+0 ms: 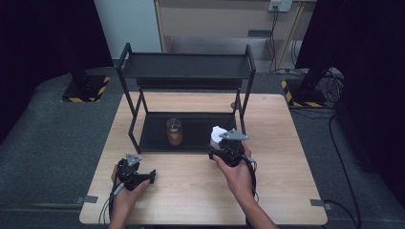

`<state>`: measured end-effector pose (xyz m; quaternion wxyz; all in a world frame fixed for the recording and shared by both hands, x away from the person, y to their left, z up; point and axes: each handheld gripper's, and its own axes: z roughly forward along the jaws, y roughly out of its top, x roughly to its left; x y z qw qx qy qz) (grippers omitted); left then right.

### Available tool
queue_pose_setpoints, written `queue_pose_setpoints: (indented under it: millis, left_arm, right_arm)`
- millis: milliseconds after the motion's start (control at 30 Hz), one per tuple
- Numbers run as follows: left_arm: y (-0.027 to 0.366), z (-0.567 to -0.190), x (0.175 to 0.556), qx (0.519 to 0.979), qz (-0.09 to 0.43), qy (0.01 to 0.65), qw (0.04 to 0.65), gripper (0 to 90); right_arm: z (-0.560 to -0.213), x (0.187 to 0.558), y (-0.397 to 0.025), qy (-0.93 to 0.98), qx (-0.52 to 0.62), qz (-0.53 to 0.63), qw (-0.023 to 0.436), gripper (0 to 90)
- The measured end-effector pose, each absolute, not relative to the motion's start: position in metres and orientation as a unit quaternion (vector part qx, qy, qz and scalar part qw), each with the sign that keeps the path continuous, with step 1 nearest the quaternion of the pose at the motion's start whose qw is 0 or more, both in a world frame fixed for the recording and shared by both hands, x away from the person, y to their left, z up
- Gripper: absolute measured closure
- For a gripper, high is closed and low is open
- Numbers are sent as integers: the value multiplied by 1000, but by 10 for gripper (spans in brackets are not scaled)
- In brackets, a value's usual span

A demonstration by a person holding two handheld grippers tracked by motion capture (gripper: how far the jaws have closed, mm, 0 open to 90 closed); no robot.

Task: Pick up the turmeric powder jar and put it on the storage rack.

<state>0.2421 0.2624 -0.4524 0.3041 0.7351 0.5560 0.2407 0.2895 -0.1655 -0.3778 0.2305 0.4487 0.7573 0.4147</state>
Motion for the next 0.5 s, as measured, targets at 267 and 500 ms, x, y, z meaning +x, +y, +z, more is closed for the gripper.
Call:
queue_pose_setpoints:
  millis: [267, 500]
  left_arm:
    - [262, -452, 242, 734, 241, 557, 304, 0]
    - [262, -452, 242, 734, 241, 557, 304, 0]
  right_arm:
    - [-375, 298, -162, 757, 447, 413, 237, 317]
    - [-375, 308, -157, 756, 450, 411, 239, 317]
